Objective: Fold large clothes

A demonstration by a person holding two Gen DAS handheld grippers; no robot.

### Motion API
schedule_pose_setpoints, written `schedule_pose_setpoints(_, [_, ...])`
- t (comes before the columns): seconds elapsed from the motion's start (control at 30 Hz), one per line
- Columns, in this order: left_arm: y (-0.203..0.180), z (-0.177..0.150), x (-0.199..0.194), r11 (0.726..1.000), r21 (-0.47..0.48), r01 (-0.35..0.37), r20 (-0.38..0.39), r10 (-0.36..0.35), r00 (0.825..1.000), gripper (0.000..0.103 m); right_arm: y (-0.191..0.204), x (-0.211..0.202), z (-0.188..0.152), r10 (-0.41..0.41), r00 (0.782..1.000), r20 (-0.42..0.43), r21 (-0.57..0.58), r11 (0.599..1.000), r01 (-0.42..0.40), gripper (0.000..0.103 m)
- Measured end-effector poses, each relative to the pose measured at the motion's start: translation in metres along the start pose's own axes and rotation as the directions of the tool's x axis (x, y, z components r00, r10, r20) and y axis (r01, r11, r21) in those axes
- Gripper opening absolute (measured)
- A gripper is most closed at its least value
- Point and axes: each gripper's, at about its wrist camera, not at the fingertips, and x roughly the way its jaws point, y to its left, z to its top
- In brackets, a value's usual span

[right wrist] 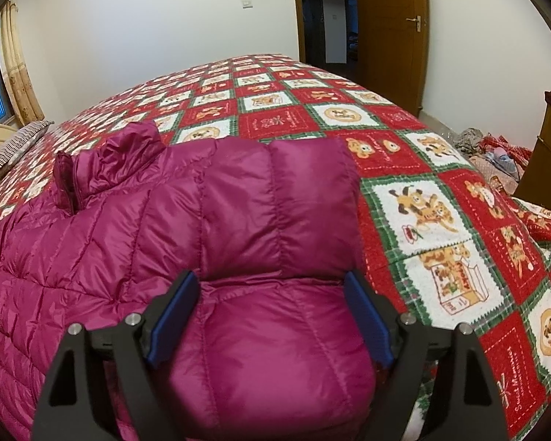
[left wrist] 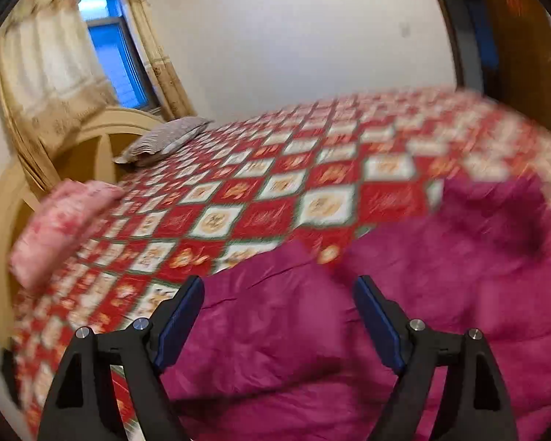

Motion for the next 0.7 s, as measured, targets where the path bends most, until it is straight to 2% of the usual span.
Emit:
schedule_pose_setpoints(0.1, [-0.011, -0.016, 0.039, 0.996, 0.085, -0.019, -0.116, 0.029, 0.993, 0.084, 0.001, 0.001, 0.000, -0.003, 1.000, -0.001, -0.002, 1.000, 0.003, 0.085])
schedule_pose_setpoints(0.17, [-0.013, -0.025, 0.045, 0.996, 0.088, -0.021, -0.109, 0.031, 0.994, 0.083, 0.001, 0.001, 0.000, -0.006, 1.000, -0.002, -0.004, 1.000, 0.006, 0.085])
schedule_pose_setpoints(0.2, [-0.011, -0.028, 0.045, 0.998, 0.068, -0.009, -0.097, 0.015, 0.995, 0.079, 0.001, 0.001, 0.000, -0.006, 1.000, -0.002, -0.004, 1.000, 0.006, 0.085])
schedule_pose_setpoints(0.23, [-0.006, -0.027, 0.044, 0.999, 0.044, 0.020, -0.097, -0.015, 0.995, 0.053, 0.001, 0.001, 0.000, -0.005, 1.000, -0.003, -0.004, 1.000, 0.005, 0.085])
schedule_pose_setpoints(0.27, [-0.004, -0.026, 0.044, 0.999, 0.025, 0.043, -0.095, -0.041, 0.995, 0.036, 0.001, 0.001, 0.000, -0.005, 1.000, -0.002, -0.004, 1.000, 0.005, 0.085])
schedule_pose_setpoints(0.3, [0.004, -0.024, 0.042, 0.998, -0.016, 0.067, -0.085, -0.068, 0.994, 0.034, 0.002, 0.001, 0.000, -0.006, 1.000, -0.003, -0.005, 1.000, 0.006, 0.085])
schedule_pose_setpoints(0.33, [0.010, -0.023, 0.039, 0.995, -0.048, 0.085, -0.068, -0.088, 0.994, 0.028, 0.001, 0.000, 0.000, -0.007, 1.000, -0.003, -0.005, 1.000, 0.007, 0.085])
schedule_pose_setpoints(0.43, [0.026, -0.013, 0.020, 0.983, -0.127, 0.132, 0.007, -0.132, 0.991, 0.025, 0.001, 0.001, 0.000, -0.006, 1.000, -0.003, -0.004, 1.000, 0.006, 0.085])
schedule_pose_setpoints(0.5, [0.032, -0.005, -0.004, 0.971, -0.156, 0.182, 0.082, -0.171, 0.982, 0.025, 0.002, 0.001, 0.000, -0.007, 1.000, -0.004, -0.005, 1.000, 0.007, 0.085])
schedule_pose_setpoints(0.53, [0.030, 0.000, -0.021, 0.963, -0.148, 0.226, 0.136, -0.206, 0.969, 0.025, 0.002, 0.001, 0.000, -0.008, 1.000, -0.004, -0.005, 1.000, 0.008, 0.085])
schedule_pose_setpoints(0.6, [0.020, 0.011, -0.045, 0.962, -0.102, 0.254, 0.201, -0.230, 0.952, 0.025, 0.002, 0.000, 0.000, -0.007, 1.000, -0.004, -0.005, 1.000, 0.007, 0.085])
schedule_pose_setpoints(0.7, [-0.005, 0.024, -0.079, 0.944, -0.029, 0.329, 0.257, -0.311, 0.915, 0.025, 0.002, 0.000, 0.000, -0.006, 1.000, -0.004, -0.004, 1.000, 0.006, 0.085])
